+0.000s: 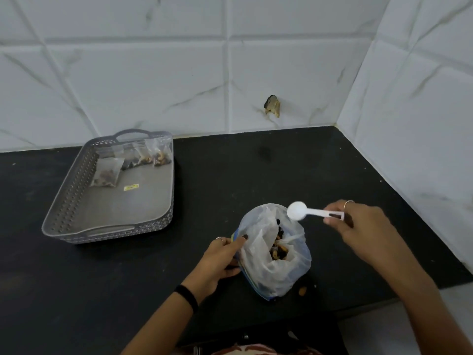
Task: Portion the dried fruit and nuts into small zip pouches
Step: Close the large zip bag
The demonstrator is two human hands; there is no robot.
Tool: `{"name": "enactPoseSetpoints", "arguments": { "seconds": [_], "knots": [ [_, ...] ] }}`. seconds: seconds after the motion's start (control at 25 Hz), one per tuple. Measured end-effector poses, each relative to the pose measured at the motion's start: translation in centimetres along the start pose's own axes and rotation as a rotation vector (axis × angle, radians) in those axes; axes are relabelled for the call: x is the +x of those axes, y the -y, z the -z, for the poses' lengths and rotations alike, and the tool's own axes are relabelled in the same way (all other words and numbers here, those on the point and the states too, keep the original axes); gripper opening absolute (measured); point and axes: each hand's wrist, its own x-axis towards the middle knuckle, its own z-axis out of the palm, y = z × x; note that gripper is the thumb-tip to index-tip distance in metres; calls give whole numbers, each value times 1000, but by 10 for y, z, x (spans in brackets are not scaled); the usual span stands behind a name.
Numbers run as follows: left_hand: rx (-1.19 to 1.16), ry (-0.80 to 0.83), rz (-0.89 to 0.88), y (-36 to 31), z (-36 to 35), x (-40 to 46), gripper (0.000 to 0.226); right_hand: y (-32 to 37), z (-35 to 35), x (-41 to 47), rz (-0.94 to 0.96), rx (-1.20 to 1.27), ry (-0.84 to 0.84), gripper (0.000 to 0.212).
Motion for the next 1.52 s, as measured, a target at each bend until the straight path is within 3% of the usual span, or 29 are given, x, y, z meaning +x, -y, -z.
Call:
{"name": "enactPoseSetpoints", "arguments": {
  "seconds": [0.12,0.2,0.36,0.72,0.88,1.04,1.28,1.52],
  "knots": [
    [-31,28,26,6,0,-6,43,44,-8,12,104,164,-33,7],
    [-50,19,30,9,0,-8,40,78,-35,29,181,188,33,10],
    [-60,-18,-17,11,5,-12,28,136,-93,75,250,9,169,21],
    [-85,-127,-39,24,30,-24,28,165,-154,121,190,-145,195,36],
    [-100,-147,-45,21,34,-23,27,157,-148,133,162,-137,327,34],
    [-112,-153,-110,15,31,-22,20,124,-106,144,33,48,466,44],
    [-102,-131,-285,-4,18,-15,14,42,-68,118,-46,511,936,31],
    [-22,-222,-477,-28,8,0,13,11,-63,107,-49,698,915,29]
  ]
}}
